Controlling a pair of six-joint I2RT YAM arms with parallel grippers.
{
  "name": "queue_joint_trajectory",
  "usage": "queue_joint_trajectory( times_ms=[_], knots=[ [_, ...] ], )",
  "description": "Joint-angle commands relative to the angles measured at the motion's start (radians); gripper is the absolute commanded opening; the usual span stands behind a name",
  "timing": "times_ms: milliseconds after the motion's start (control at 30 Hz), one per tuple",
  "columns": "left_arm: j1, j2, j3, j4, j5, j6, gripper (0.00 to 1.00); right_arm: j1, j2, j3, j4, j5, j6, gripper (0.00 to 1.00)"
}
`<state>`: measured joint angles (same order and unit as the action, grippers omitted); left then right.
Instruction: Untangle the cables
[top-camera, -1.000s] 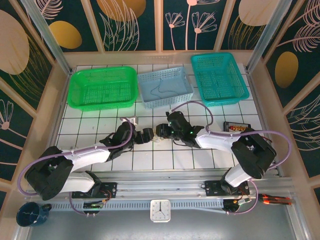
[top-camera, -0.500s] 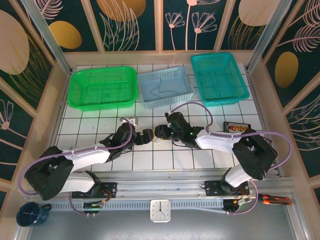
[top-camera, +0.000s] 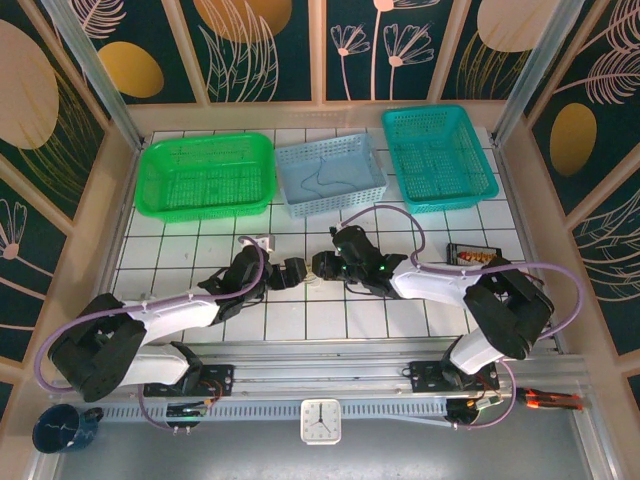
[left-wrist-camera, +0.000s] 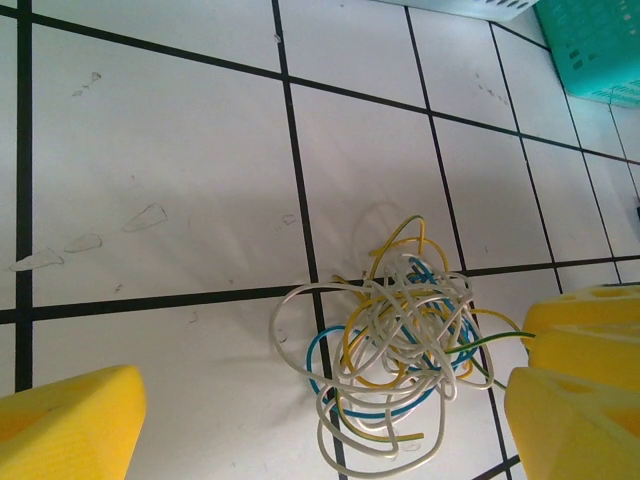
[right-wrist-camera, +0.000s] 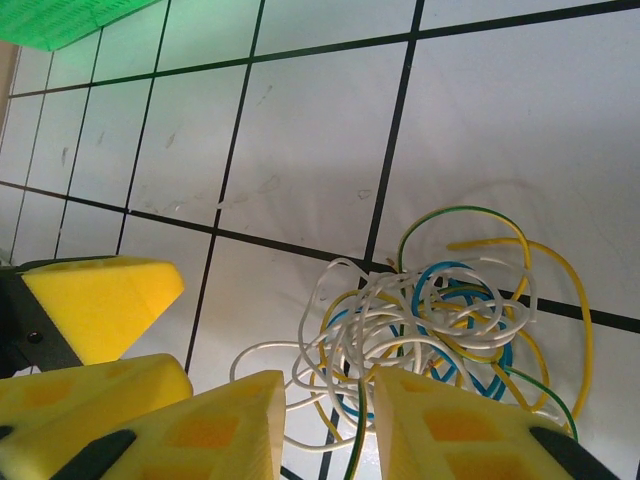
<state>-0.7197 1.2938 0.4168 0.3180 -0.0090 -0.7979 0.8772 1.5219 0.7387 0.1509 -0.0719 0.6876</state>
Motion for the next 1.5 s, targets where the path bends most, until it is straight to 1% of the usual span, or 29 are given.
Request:
queue_joint_trajectory(
  times_ms=[0,100,167,233,400,800,967,1200,1467],
  knots=[
    [0.007,-0.016,-0.015,0.028,-0.014,0.002,0.92,0.009,0.015,-0.012,-0.014,0.024,0.004,0.30],
    [0.007,-0.016,-0.016,0.031,-0.013,0.000,0.92,0.009,0.019,-0.013,-0.012,0.023,0.005,0.29],
    [0.007,-0.016,-0.017,0.034,-0.014,0.000,0.92,0.008,0.019,-0.014,-0.013,0.024,0.006,0.26],
    [0.008,-0.016,-0.019,0.035,-0.014,-0.002,0.92,0.009,0.017,-0.014,-0.016,0.026,0.004,0.20],
    [0.009,-0.018,-0.021,0.040,-0.016,0.001,0.93,0.009,-0.001,-0.006,-0.032,0.034,-0.002,0.00],
    [0.009,-0.034,-0.057,0.081,-0.036,0.037,0.95,0.016,-0.115,0.074,-0.075,0.008,-0.043,0.00],
    [0.009,-0.011,-0.050,0.082,-0.042,0.069,0.95,0.016,-0.137,0.114,-0.088,-0.008,-0.060,0.00],
    [0.008,-0.001,-0.054,0.135,-0.030,0.127,0.94,0.016,-0.118,0.123,-0.094,0.006,-0.074,0.00],
    [0.008,0.012,-0.068,0.250,-0.020,0.207,0.92,0.014,-0.051,0.097,-0.066,-0.002,-0.086,0.00]
  ],
)
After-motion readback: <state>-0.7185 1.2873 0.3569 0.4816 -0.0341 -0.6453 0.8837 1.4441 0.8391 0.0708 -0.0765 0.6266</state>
